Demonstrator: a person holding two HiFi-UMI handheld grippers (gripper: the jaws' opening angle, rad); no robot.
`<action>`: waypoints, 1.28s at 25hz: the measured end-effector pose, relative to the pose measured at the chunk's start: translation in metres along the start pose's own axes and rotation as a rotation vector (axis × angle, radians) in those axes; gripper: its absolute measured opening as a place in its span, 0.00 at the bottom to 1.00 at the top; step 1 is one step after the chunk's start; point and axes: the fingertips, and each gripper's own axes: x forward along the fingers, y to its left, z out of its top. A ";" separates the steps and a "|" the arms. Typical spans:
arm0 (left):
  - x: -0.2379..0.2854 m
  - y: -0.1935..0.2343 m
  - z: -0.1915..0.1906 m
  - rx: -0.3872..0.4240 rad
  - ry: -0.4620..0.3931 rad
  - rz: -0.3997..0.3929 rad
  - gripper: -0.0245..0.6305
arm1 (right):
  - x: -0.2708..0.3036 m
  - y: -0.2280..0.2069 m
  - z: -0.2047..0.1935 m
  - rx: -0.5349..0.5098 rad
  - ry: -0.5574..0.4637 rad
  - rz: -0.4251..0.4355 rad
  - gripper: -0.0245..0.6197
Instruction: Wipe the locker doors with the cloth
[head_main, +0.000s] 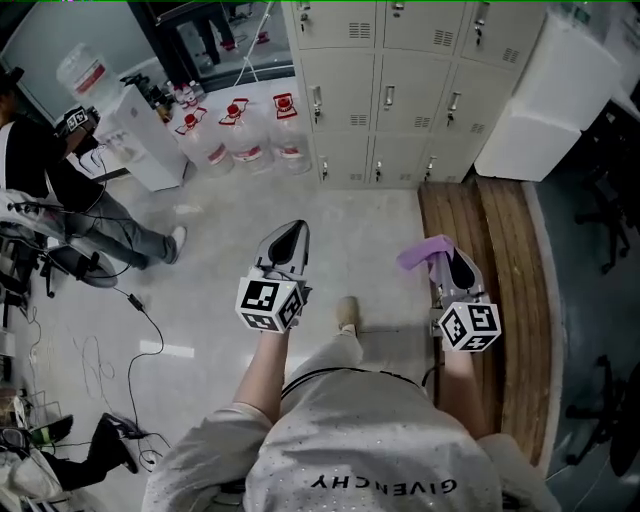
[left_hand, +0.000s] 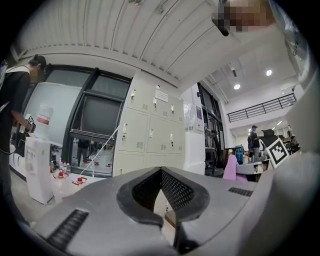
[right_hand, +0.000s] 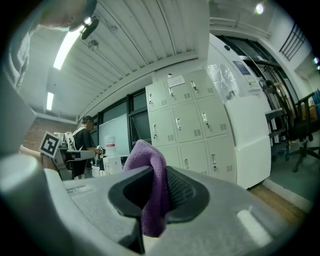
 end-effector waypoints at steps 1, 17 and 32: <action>0.011 0.004 0.000 -0.003 0.004 -0.007 0.04 | 0.010 -0.004 0.002 0.004 0.004 -0.002 0.12; 0.189 0.068 0.001 -0.002 0.050 -0.129 0.04 | 0.167 -0.066 0.008 0.067 0.059 -0.076 0.13; 0.284 0.120 -0.025 -0.025 0.084 -0.147 0.04 | 0.268 -0.100 -0.009 0.092 0.101 -0.083 0.13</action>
